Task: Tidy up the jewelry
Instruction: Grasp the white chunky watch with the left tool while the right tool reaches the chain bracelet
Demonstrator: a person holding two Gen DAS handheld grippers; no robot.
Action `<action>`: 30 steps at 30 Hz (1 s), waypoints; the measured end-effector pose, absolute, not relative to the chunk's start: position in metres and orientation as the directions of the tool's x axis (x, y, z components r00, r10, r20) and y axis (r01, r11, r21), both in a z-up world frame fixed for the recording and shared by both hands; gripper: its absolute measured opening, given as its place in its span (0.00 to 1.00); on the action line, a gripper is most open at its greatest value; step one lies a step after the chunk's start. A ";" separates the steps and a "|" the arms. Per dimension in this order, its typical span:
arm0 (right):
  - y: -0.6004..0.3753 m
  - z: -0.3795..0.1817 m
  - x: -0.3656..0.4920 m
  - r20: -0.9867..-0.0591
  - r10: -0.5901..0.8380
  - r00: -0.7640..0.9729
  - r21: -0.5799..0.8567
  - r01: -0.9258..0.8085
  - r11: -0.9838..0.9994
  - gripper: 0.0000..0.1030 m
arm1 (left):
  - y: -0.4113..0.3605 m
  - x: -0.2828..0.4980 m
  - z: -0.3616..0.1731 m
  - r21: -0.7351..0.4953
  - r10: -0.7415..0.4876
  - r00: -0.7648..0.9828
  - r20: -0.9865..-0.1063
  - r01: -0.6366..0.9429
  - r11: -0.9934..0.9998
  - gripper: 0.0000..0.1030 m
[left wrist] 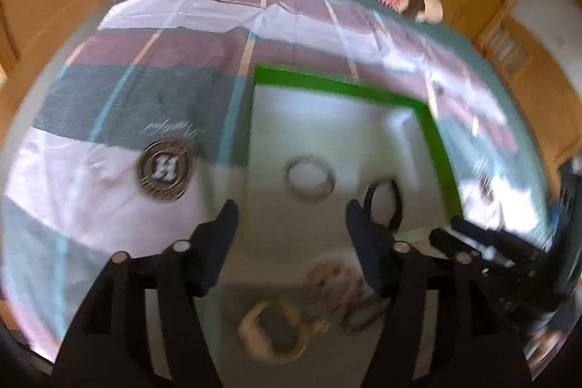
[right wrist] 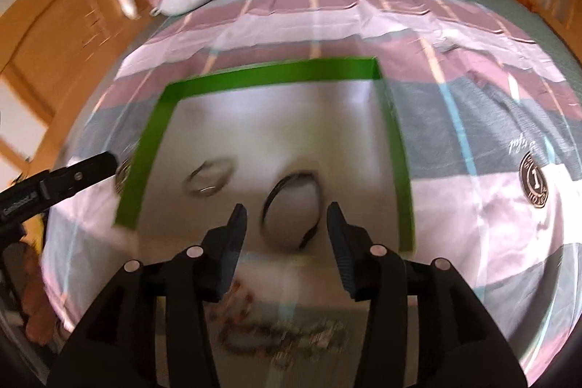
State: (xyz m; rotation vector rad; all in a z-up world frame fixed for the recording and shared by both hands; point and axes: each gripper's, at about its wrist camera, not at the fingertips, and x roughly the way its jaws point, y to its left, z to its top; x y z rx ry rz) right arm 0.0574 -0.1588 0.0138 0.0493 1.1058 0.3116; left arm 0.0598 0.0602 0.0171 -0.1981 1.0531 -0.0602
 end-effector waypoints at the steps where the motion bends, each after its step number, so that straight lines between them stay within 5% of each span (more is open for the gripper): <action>1: -0.156 0.013 0.051 -0.878 0.284 0.386 0.196 -0.251 0.948 0.47 | 0.058 0.052 0.015 -0.159 -0.128 0.468 -0.874 -0.027 0.987 0.63; 8: -0.131 -0.033 0.020 -0.962 0.170 0.215 0.082 -0.364 0.928 0.54 | 0.064 0.033 -0.044 -0.106 -0.110 0.202 -0.973 0.032 0.994 0.64; 21: -0.128 -0.059 0.035 -0.979 0.054 0.195 -0.008 -0.303 0.953 0.54 | 0.051 0.034 -0.082 -0.012 -0.018 0.084 -0.996 0.077 0.997 0.64; 22: -0.132 -0.058 0.038 -0.978 0.070 0.198 0.011 -0.283 0.959 0.54 | 0.052 0.035 -0.084 -0.010 -0.015 0.076 -0.997 0.073 0.997 0.63; 26: -0.141 -0.060 0.046 -0.979 0.081 0.187 0.034 -0.246 0.969 0.53 | 0.053 0.038 -0.097 -0.046 -0.047 0.027 -0.999 0.040 0.998 0.23; 30: -0.152 -0.062 0.053 -0.984 0.050 0.172 0.013 -0.212 0.977 0.53 | 0.050 0.037 -0.100 -0.040 -0.041 0.026 -0.999 0.038 0.998 0.21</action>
